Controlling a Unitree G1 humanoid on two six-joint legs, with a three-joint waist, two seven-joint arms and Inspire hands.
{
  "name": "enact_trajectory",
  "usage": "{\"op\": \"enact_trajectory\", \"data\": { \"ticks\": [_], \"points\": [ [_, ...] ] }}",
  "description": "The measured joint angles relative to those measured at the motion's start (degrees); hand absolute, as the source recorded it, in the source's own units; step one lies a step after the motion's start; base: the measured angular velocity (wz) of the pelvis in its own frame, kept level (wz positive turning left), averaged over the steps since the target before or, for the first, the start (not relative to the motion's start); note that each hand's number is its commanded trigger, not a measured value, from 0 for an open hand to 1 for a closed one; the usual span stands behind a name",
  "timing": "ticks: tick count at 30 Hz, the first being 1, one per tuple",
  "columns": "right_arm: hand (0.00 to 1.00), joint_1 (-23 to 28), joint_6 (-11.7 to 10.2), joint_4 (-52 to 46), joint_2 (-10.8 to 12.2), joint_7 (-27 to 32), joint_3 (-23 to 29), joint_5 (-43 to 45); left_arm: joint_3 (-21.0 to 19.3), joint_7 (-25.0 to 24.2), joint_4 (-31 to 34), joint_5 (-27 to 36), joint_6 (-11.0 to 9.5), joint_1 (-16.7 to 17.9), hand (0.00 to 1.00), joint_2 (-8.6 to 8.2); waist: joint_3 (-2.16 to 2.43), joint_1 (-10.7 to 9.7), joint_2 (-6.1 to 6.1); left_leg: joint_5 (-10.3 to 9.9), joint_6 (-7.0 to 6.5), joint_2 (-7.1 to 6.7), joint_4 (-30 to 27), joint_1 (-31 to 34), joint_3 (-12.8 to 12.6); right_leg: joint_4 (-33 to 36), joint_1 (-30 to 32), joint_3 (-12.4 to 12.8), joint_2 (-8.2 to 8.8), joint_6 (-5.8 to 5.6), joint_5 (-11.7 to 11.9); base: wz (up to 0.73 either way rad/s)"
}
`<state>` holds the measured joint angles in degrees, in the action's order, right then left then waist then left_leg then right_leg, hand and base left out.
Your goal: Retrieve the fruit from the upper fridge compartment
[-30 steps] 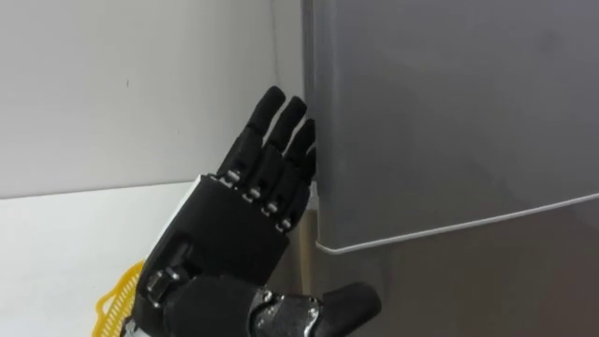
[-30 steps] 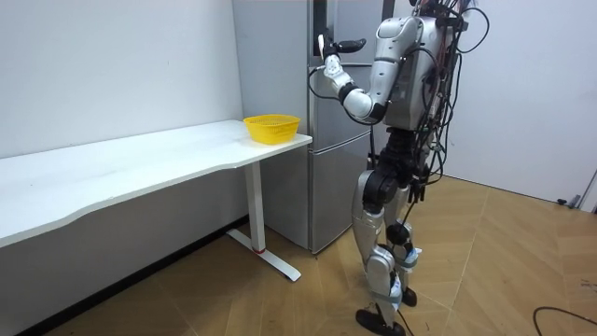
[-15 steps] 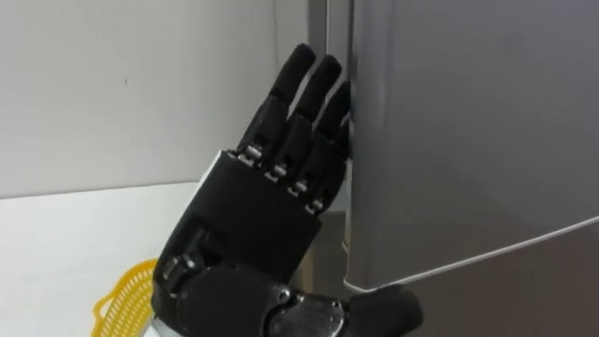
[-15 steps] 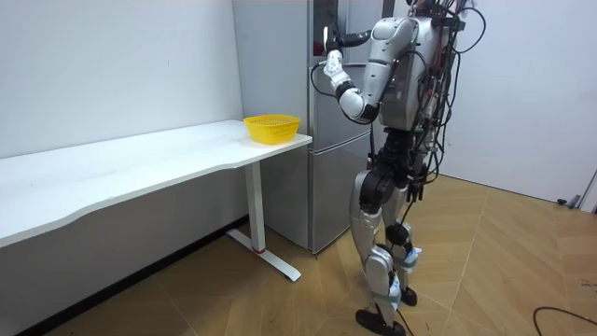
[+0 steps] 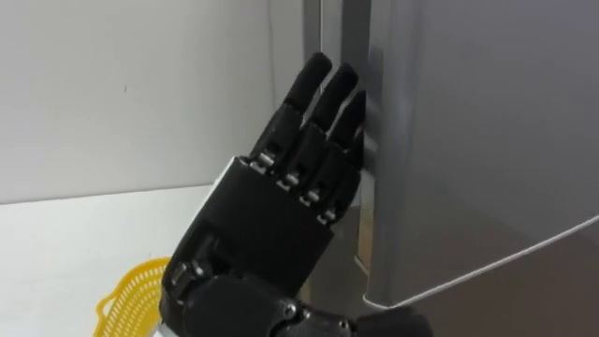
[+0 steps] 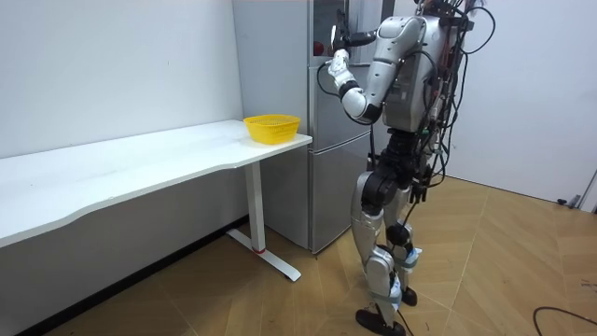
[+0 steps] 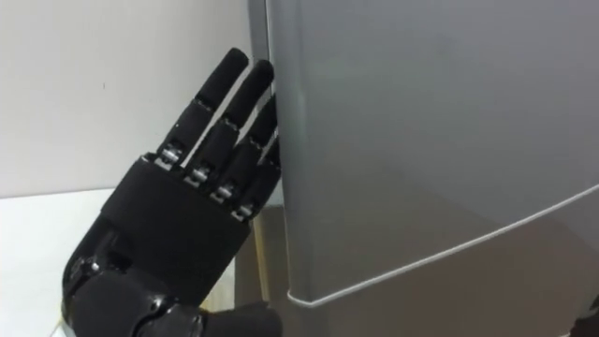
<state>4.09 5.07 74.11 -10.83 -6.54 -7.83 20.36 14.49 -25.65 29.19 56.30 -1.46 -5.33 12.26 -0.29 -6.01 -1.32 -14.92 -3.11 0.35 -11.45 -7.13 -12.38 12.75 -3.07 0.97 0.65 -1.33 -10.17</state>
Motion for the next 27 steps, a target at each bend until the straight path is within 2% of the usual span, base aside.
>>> {"op": "enact_trajectory", "data": {
  "ticks": [5, 14, 22, 27],
  "points": [
    [0.0, 0.6, 0.1, -0.8, -0.5, 0.1, 0.1, 0.0, 1.6, -2.1, 0.0, 1.2, 0.0, 0.0, 0.0, 0.19, 0.16, -0.2, -0.05, -0.1, -0.26, -0.11, -0.4, 0.4, -0.1, 0.0, 0.2, 0.3, 0.15, -0.08, 0.2, 0.0],
    [0.0, 0.5, 0.0, -1.8, -0.5, 0.2, 0.1, 0.0, 3.1, -4.5, 0.0, 4.9, 0.3, 0.0, 0.0, 1.59, 0.15, -0.2, -0.07, -0.2, -0.29, -0.15, -0.7, 0.3, -0.7, -0.1, 0.1, 0.5, 0.23, -0.1, 0.2, 0.0],
    [0.0, 0.6, 0.0, -2.5, -0.6, 0.2, 0.1, -0.1, 4.2, -8.8, 0.0, 4.9, 1.2, 0.0, 0.0, 1.63, 0.2, -0.3, -0.29, -0.3, -0.56, -0.1, -0.7, 0.5, -1.3, 0.1, 0.5, 0.5, 0.23, -0.4, 0.4, -0.03],
    [0.0, 0.4, 0.0, -2.6, -0.8, 0.4, 0.1, -0.1, 5.7, -12.8, 0.1, 4.9, 1.6, 0.0, 0.0, 1.63, 0.4, -2.1, -0.57, -0.4, -0.65, -0.08, -0.8, 0.6, -1.6, 0.9, 1.2, 0.5, 0.22, -0.46, 0.5, -0.07]
  ]
}}
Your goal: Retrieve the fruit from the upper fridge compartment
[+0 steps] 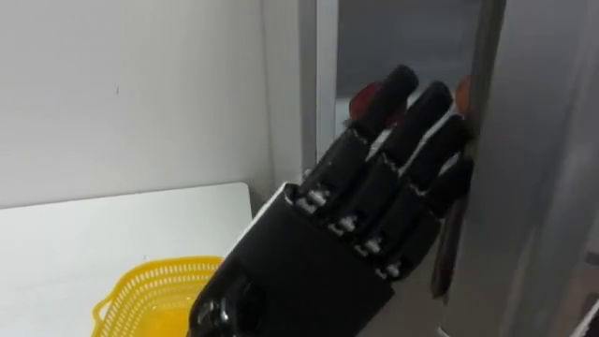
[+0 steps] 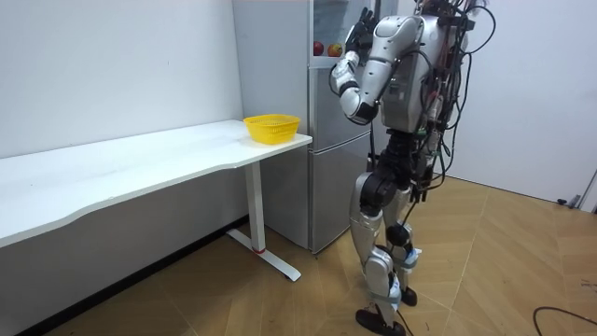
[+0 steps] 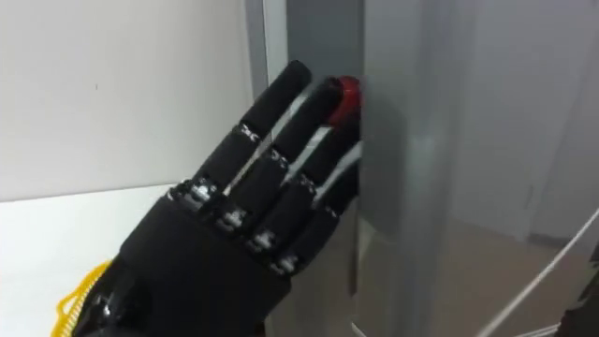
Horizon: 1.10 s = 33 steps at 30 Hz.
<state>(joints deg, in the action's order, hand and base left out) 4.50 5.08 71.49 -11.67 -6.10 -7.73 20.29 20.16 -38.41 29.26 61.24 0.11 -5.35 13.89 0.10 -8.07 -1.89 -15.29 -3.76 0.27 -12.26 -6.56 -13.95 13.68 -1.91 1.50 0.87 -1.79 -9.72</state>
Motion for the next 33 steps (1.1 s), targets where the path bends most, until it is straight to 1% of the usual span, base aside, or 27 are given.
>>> {"op": "enact_trajectory", "data": {
  "ticks": [2, 3, 4, 5, 6, 7, 8, 9, 10, 13, 14, 18, 20, 22, 26, 30, 31, 33],
  "points": [
    [0.0, 0.1, 0.0, -0.1, -0.1, 0.0, 0.0, -0.2, 1.0, -1.3, 0.0, 0.0, 0.7, -0.6, 0.0, -0.04, 0.13, -1.3, -0.19, 0.0, -0.02, 0.01, 0.1, -0.2, -0.4, 0.0, 0.1, 0.1, -0.02, 0.0, 0.0, -0.11],
    [0.0, 0.1, 0.0, -0.2, -0.1, 0.0, 0.0, -0.4, 1.3, -1.5, 0.0, 0.0, 1.0, -1.3, 0.0, -0.04, 0.12, -1.5, -0.18, 0.0, -0.02, 0.03, 0.1, -0.2, -0.6, 0.0, 0.1, 0.1, -0.03, 0.0, 0.0, -0.17],
    [0.0, 0.2, 0.0, -0.2, -0.1, 0.0, 0.0, -0.6, 1.9, -1.9, 0.0, 0.0, 1.5, -3.0, 0.0, -0.15, 0.12, -1.7, -0.17, 0.0, -0.02, 0.12, 0.1, -0.2, -1.1, 0.0, 0.3, 0.2, -0.07, 0.0, 0.0, -0.22],
    [0.0, 0.1, 0.0, -0.2, -0.2, 0.0, 0.0, -0.6, 2.3, -2.4, 0.0, 0.0, 1.5, -4.6, 0.0, -0.44, 0.05, -2.3, -0.06, 0.0, -0.01, 0.22, 0.2, -0.2, -1.5, 0.1, 0.6, 0.2, -0.12, 0.0, 0.0, -0.2],
    [0.0, 0.1, 0.0, -0.2, -0.3, 0.0, 0.0, -0.6, 2.4, -2.6, 0.0, 0.0, 1.5, -5.3, 0.0, -0.71, 0.04, -2.7, -0.05, 0.0, 0.0, 0.24, 0.2, -0.2, -1.7, 0.2, 0.7, 0.2, -0.14, 0.0, 0.0, -0.18],
    [0.0, 0.2, 0.0, -0.2, -0.6, 0.0, 0.0, -0.9, 2.7, -3.0, 0.0, 0.0, 1.6, -6.4, 0.0, -1.35, 0.15, -3.0, -0.33, 0.0, 0.02, 0.29, 0.4, -0.5, -2.0, 0.4, 0.8, 0.3, -0.21, 0.01, 0.0, -0.23],
    [0.0, 0.3, 0.0, -0.2, -0.9, 0.0, 0.0, -1.3, 2.8, -3.5, -0.1, 0.0, 1.6, -7.2, 0.0, -1.87, 0.02, -3.2, -0.56, 0.0, 0.08, 0.41, 0.8, -1.1, -2.9, 0.8, 0.8, 0.8, -0.41, 0.05, 0.0, -0.28],
    [0.0, 0.4, 0.0, -0.2, -0.9, 0.0, 0.0, -1.5, 3.0, -3.7, 0.0, 0.0, 1.7, -7.6, 0.0, -2.01, 0.0, -3.3, -0.6, 0.0, 0.13, 0.47, 0.9, -1.3, -3.2, 1.0, 0.9, 1.0, -0.51, 0.1, -0.1, -0.27],
    [0.0, 0.5, 0.0, -0.2, -0.9, 0.0, -0.1, -2.1, 3.5, -3.9, 0.0, 0.0, 1.8, -8.2, 0.0, -2.1, -0.01, -3.8, -0.58, -0.2, 0.33, 0.6, 1.0, -1.5, -3.3, 1.1, 0.9, 1.0, -0.68, 0.13, -0.1, -0.21],
    [0.0, 0.7, 0.0, -0.2, -0.9, 0.0, -0.1, -2.6, 4.6, -4.7, -0.1, 0.0, 2.2, -8.5, 0.0, -2.09, -0.06, -4.5, -0.5, -0.4, 0.72, 1.04, 1.0, -1.7, -4.5, 1.0, 1.1, 0.9, -1.08, 0.45, 0.1, -0.21],
    [0.0, 0.9, 0.0, -0.2, -0.9, -0.1, -0.1, -2.6, 5.2, -4.9, -0.1, 0.0, 2.5, -8.6, 0.0, -2.13, -0.09, -4.8, -0.46, -0.4, 0.74, 1.09, 1.0, -1.7, -4.6, 1.0, 1.2, 0.9, -1.15, 0.53, 0.1, -0.12],
    [0.0, 1.1, 0.0, -0.3, -1.0, -0.7, -0.1, -3.6, 5.5, -5.1, -0.1, 0.0, 2.6, -8.6, 0.0, -2.04, -0.13, -5.2, -0.39, -0.4, 0.88, 1.09, 0.9, -1.6, -4.9, 1.1, 1.8, 1.4, -1.35, 0.71, 0.0, -0.08],
    [0.0, 1.1, 0.0, -0.5, -1.0, -1.1, -0.1, -4.8, 5.5, -5.0, -0.1, 0.0, 3.1, -8.6, 0.0, -2.04, -0.15, -5.6, -0.25, -0.4, 0.88, 1.09, 0.9, -1.7, -5.0, 1.1, 1.8, 1.6, -1.43, 0.74, 0.0, -0.05],
    [0.0, 1.2, 0.0, -0.5, -1.1, -1.1, -0.1, -6.1, 5.5, -5.0, -0.1, 0.0, 3.6, -8.6, 0.0, -1.91, -0.15, -5.7, -0.13, -0.4, 0.89, 1.1, 0.9, -1.8, -5.1, 1.1, 1.8, 1.6, -1.43, 0.74, 0.0, -0.04],
    [0.0, 1.2, -0.1, -0.5, -1.1, -1.0, 0.0, -7.0, 5.5, -5.1, -0.1, -0.1, 3.6, -8.8, 0.0, -1.76, -0.28, -5.7, 0.19, -0.4, 0.9, 1.1, 1.1, -1.8, -5.1, 1.0, 1.7, 1.7, -1.45, 0.73, 0.0, -0.01],
    [0.0, 1.1, -0.9, -0.4, -1.1, -0.4, 0.0, -7.0, 5.2, -4.8, -0.1, -0.1, 3.5, -9.4, 0.0, -1.74, -0.32, -5.5, 0.26, -0.4, 0.91, 1.15, 1.6, -1.9, -5.4, 0.9, 1.7, 1.8, -1.55, 0.74, 0.0, -0.01],
    [0.0, 1.1, -1.5, -0.3, -1.1, 0.0, 0.0, -7.0, 5.1, -4.6, 0.0, -0.2, 3.3, -9.4, 0.0, -1.62, -0.32, -5.4, 0.25, -0.4, 0.92, 1.17, 1.6, -1.9, -5.4, 0.9, 1.7, 1.8, -1.56, 0.74, 0.0, 0.0],
    [0.0, 1.4, -2.4, -0.2, -1.1, 0.6, 0.1, -7.0, 3.6, -4.4, 0.2, -1.0, 3.2, -9.5, 0.0, -1.24, -0.31, -4.9, 0.24, -0.4, 0.94, 1.18, 1.8, -1.9, -5.5, 0.8, 1.6, 1.8, -1.61, 0.75, -0.1, -0.05]
  ]
}}
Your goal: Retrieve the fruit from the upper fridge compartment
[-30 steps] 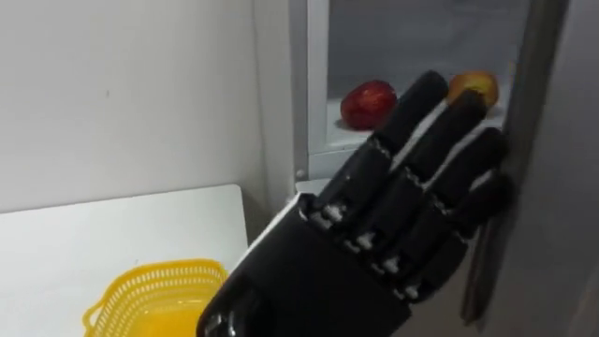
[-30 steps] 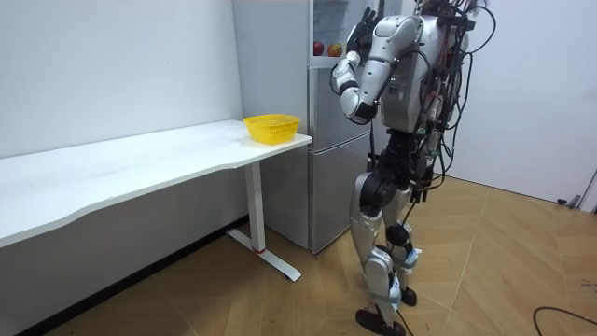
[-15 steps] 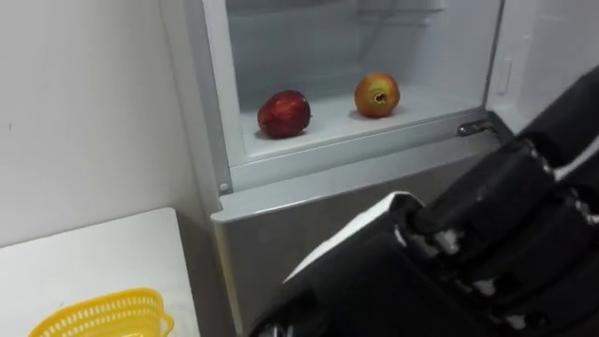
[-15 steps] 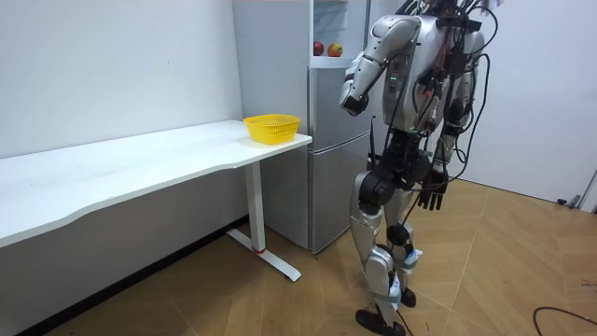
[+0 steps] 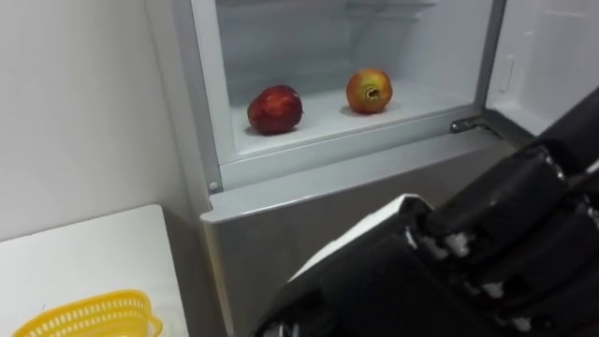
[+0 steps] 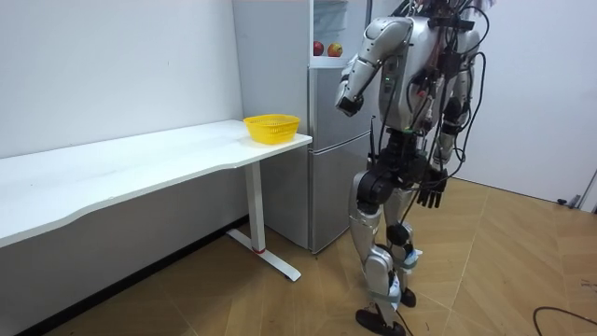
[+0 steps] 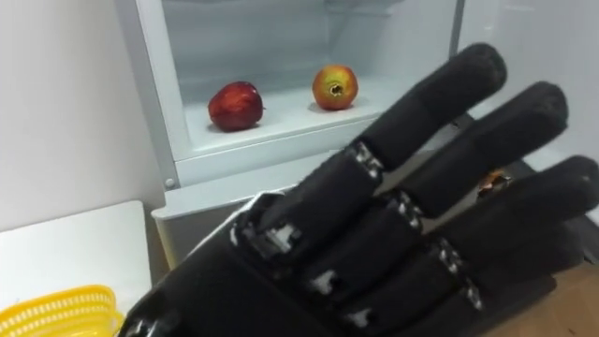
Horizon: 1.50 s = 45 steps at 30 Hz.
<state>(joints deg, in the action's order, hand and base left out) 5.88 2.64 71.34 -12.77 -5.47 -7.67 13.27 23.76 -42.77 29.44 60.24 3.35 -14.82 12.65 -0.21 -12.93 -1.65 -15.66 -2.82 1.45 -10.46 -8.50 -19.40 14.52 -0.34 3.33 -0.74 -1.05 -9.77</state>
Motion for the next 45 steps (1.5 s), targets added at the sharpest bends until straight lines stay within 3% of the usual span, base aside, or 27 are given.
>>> {"op": "enact_trajectory", "data": {
  "ticks": [1, 4, 6, 7, 9, 11, 14, 18, 22, 24, 26, 30, 33, 35, 39, 41, 45],
  "points": [
    [0.0, 0.5, -0.3, 0.0, 0.0, 0.4, 0.1, 0.0, -2.2, 0.7, 0.7, -0.4, -0.1, 0.0, 0.0, 0.11, 0.04, 1.4, -0.05, 0.0, 0.06, 0.06, 0.2, -0.1, -0.5, 0.0, 0.1, 0.5, -0.22, 0.02, 0.0, -0.19],
    [0.0, 1.9, -0.3, 0.4, 0.0, 1.2, 0.7, 0.3, -8.7, 3.6, 3.0, -6.1, -2.7, 0.2, 0.0, 0.96, 0.2, 4.9, -0.3, 0.0, 0.19, 0.14, 0.1, -0.2, -0.3, -0.1, -0.2, 0.5, -0.35, 0.09, 0.1, -0.04],
    [0.0, 3.1, -0.8, 0.4, 0.3, 1.7, 3.2, 0.5, -13.4, 6.3, 5.3, -9.4, -3.8, 2.2, 0.0, 1.88, 0.37, 6.7, -0.58, 0.0, 0.19, 0.15, 0.0, -0.2, 0.6, -0.4, -0.8, 0.0, -0.32, 0.09, 0.1, 0.15],
    [0.0, 4.0, -1.0, 0.4, 0.5, 1.8, 5.9, 0.8, -17.8, 7.6, 7.3, -12.9, -4.3, 3.7, 0.0, 2.69, 0.65, 7.9, -1.0, 0.0, 0.19, 0.17, 0.0, -0.4, 1.1, -0.9, -1.2, -0.6, -0.23, 0.1, 0.1, 0.25],
    [0.0, 5.5, -1.8, 0.5, 0.6, 2.5, 7.7, 1.1, -23.4, 9.9, 7.8, -17.4, -5.8, 4.7, 0.0, 3.45, 0.44, 9.9, -0.8, 0.0, 0.23, 0.15, 0.1, -1.1, 2.0, -1.1, -2.1, -1.5, -0.1, 0.15, 0.0, 0.25],
    [0.0, 6.7, -2.5, 0.3, 0.8, 3.3, 9.7, 2.7, -31.7, 15.3, 8.8, -22.1, -8.5, 8.7, 0.0, 3.55, 0.47, 12.6, -0.84, 0.1, 0.32, 0.23, 0.1, -1.4, 2.4, -1.0, -2.6, -2.3, -0.12, 0.29, -0.1, 0.07],
    [0.0, 7.7, -3.1, 0.1, 1.8, 5.4, 10.3, 2.8, -38.6, 23.0, 9.0, -28.0, -10.2, 10.7, 0.0, 3.45, 0.33, 14.5, -0.4, 0.1, 0.43, 0.09, 0.2, -1.5, 4.9, -1.3, -3.7, -4.9, 0.32, 0.34, -0.1, 0.33],
    [0.0, 8.7, -4.0, 0.3, 3.0, 6.3, 12.9, 3.1, -45.3, 33.1, 9.0, -36.6, -13.2, 12.9, 0.0, 3.21, 0.71, 16.0, -0.25, 0.1, 0.43, -0.06, 0.3, -1.6, 6.9, -2.1, -4.9, -6.6, 0.58, 0.37, -0.2, 0.28],
    [0.0, 10.0, -3.9, -0.2, 3.1, 7.4, 14.6, 3.2, -52.8, 43.5, 8.7, -42.5, -13.5, 14.6, 0.0, 3.23, 0.79, 17.8, -1.4, 0.1, 0.41, -0.14, 0.3, -2.3, 8.1, -2.1, -6.2, -8.4, 0.73, 0.36, -0.2, 0.13],
    [0.0, 10.4, -3.8, -0.3, 3.2, 7.4, 16.4, 3.4, -56.1, 47.2, 8.7, -43.0, -13.5, 17.0, 0.0, 3.25, 0.82, 18.0, -2.17, 0.1, 0.41, -0.21, 0.3, -2.5, 8.8, -2.3, -6.6, -9.6, 0.86, 0.36, -0.2, 0.12],
    [0.0, 10.8, -3.4, -0.5, 2.9, 7.2, 18.1, 3.9, -59.2, 51.0, 5.9, -45.0, -13.8, 20.8, 0.0, 3.26, 0.54, 18.2, -2.84, 0.1, 0.38, -0.39, 0.5, -2.6, 9.7, -2.8, -6.9, -11.5, 1.2, 0.29, -0.2, 0.2],
    [0.0, 10.4, -1.4, -1.5, 2.8, 6.5, 18.0, 5.0, -59.2, 56.1, -2.8, -50.0, -12.8, 27.3, 0.0, 3.23, 0.42, 18.0, -3.54, 0.1, 0.35, -0.96, 0.1, -2.0, 12.0, -2.6, -7.1, -12.8, 1.68, 0.17, -1.0, 0.2],
    [0.0, 10.4, -1.2, -2.2, 2.8, 6.6, 17.8, 4.6, -55.2, 57.7, -14.9, -49.8, -11.3, 34.8, 0.0, 2.29, 0.31, 17.7, -3.71, 0.1, 0.37, -1.21, -0.2, -2.2, 12.3, -2.4, -7.5, -13.1, 1.93, 0.43, -2.1, 0.08],
    [0.0, 9.9, -0.2, -3.0, 2.7, 6.6, 17.8, 4.7, -50.9, 57.4, -26.1, -49.8, -8.7, 38.8, 0.0, 0.67, 0.3, 16.8, -3.01, 0.1, 0.42, -1.42, -0.5, -1.6, 13.3, -1.8, -7.1, -14.2, 2.34, 0.62, -2.9, 0.18],
    [0.0, 9.7, 0.0, -3.0, 2.7, 6.4, 17.7, 4.0, -46.8, 56.7, -43.5, -45.2, -7.7, 42.2, 0.0, -2.34, 0.17, 16.6, -1.22, 0.1, 0.53, -1.38, -0.4, -2.1, 13.8, -1.8, -7.7, -14.6, 2.57, 0.69, -3.4, 0.08],
    [0.0, 8.9, 0.7, -3.0, 2.4, 6.0, 17.9, 3.8, -44.9, 55.4, -57.3, -43.1, -6.9, 41.8, 0.0, -2.82, 0.21, 16.8, -0.37, 0.1, 0.6, -1.39, -0.2, -2.1, 14.1, -1.9, -7.8, -14.6, 2.32, 0.63, -3.4, 0.07],
    [0.0, 8.2, 0.9, -2.8, 2.2, 5.4, 18.0, 3.7, -43.4, 53.2, -67.7, -41.7, -4.9, 41.8, 0.0, -3.67, 0.04, 16.9, 0.91, 0.0, 0.58, -1.43, -0.3, -2.1, 14.7, -2.0, -8.0, -15.0, 2.36, 0.62, -3.4, 0.08]
  ]
}}
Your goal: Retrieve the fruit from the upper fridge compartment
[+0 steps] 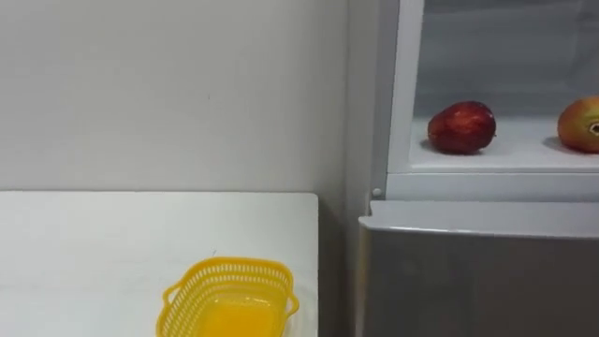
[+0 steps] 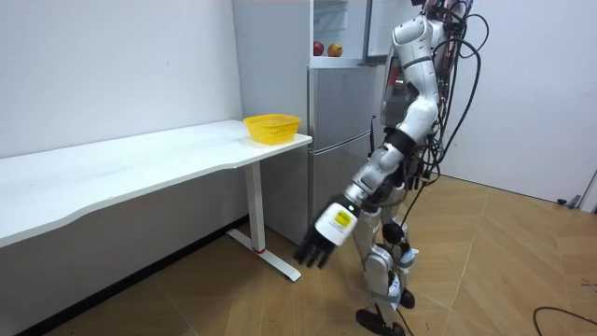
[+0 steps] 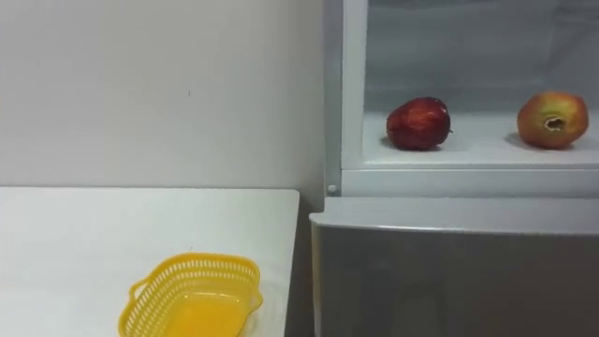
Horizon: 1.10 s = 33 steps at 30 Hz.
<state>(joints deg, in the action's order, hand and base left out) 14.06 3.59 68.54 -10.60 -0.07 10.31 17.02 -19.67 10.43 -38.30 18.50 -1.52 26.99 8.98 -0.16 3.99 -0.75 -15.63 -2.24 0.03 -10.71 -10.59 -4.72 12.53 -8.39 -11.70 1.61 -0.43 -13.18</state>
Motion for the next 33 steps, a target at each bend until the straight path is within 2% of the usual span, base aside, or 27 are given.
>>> {"op": "enact_trajectory", "data": {
  "ticks": [3, 4, 5, 9, 12, 14, 17, 22, 28, 33],
  "points": [
    [0.0, -0.2, 0.2, -0.6, -0.3, 0.0, -0.1, 0.0, 2.2, -1.5, -6.4, -1.3, 0.3, -0.7, 0.0, -0.02, 0.08, 0.2, -0.77, -0.1, -0.01, 0.02, 0.2, -0.1, 0.0, 0.1, -0.1, 0.1, -0.03, 0.0, 0.0, 0.0],
    [0.0, -0.5, 0.3, -0.2, -0.3, -0.1, -0.1, 0.0, 2.8, -2.6, -9.8, -2.7, 0.7, -1.2, 0.0, -0.05, -0.16, 0.1, -0.83, -0.1, -0.01, 0.03, 0.5, -0.2, 0.0, 0.1, -0.5, 0.2, -0.06, 0.0, 0.0, 0.0],
    [0.0, -0.7, 0.3, 0.1, -0.3, -0.1, -0.1, 0.0, 3.0, -3.9, -12.7, -3.9, 1.5, -1.8, 0.0, -0.33, -0.17, -0.4, -1.39, -0.1, -0.01, 0.05, 0.5, -0.5, 0.1, 0.1, -0.9, 0.2, -0.07, 0.0, 0.0, 0.0],
    [0.0, -0.3, 0.3, 0.4, 0.1, -0.2, -0.3, 0.1, 3.9, -7.6, -15.7, -11.2, 3.3, -2.5, 0.0, -1.19, -0.12, -1.2, -1.85, 0.0, 0.11, 0.07, 0.9, -0.8, 0.0, 0.1, -0.6, 0.6, -0.09, 0.01, 0.0, -0.02],
    [0.0, -0.2, 0.5, 0.5, 0.1, -0.3, -0.9, -0.3, 7.2, -10.3, -15.9, -16.5, 5.0, -2.6, 0.0, -1.33, 0.02, -2.0, -1.43, 0.0, 0.12, -0.01, 0.8, -0.8, 0.0, 0.1, -0.5, 0.7, 0.28, 0.11, -0.3, -0.01],
    [0.0, -0.3, 1.5, 0.8, 0.2, -0.3, -2.7, -0.8, 9.6, -12.0, -16.3, -20.4, 6.5, -4.0, 0.0, -1.22, 0.1, -2.9, -0.48, 0.0, 0.19, -0.04, 0.8, -0.8, 0.0, 0.1, -0.3, 0.9, 0.28, 0.15, -0.6, 0.0],
    [0.0, -0.6, 1.5, 0.9, 0.8, -0.3, -3.5, -0.5, 12.4, -14.0, -17.1, -27.5, 7.1, -6.6, 0.0, -1.24, 0.02, -3.4, 0.4, 0.1, 0.27, 0.09, 0.3, -0.7, -1.1, 0.3, 0.1, 1.6, -0.23, 0.21, -0.6, -0.11],
    [0.0, -1.8, 1.5, 1.5, 1.2, 0.2, -4.7, -1.1, 16.4, -15.1, -17.0, -32.8, 7.7, -8.6, 0.0, 0.14, 0.06, -3.9, 0.92, 0.1, 0.3, 0.2, 0.0, -0.7, -2.7, 0.2, 0.4, 3.7, -0.61, 0.24, -0.3, -0.21],
    [0.0, -1.6, 1.5, 1.1, 2.2, 1.6, -5.4, -4.8, 16.6, -16.1, -17.0, -35.6, 8.8, -8.9, 0.0, 0.24, 0.0, -4.5, 1.36, 0.1, 0.3, 0.26, 0.0, -1.0, -3.1, 0.3, 0.5, 4.7, -0.72, 0.24, -0.3, -0.09],
    [0.0, -1.6, 1.4, -2.3, 2.4, 4.9, -4.9, -7.7, 16.6, -16.2, -17.3, -35.7, 9.8, -9.1, 0.0, 0.06, -0.04, -5.3, 1.2, 0.1, 0.3, 0.35, 0.0, -0.7, -3.4, 0.6, 1.2, 5.5, -0.88, 0.3, -0.2, -0.08]
  ]
}}
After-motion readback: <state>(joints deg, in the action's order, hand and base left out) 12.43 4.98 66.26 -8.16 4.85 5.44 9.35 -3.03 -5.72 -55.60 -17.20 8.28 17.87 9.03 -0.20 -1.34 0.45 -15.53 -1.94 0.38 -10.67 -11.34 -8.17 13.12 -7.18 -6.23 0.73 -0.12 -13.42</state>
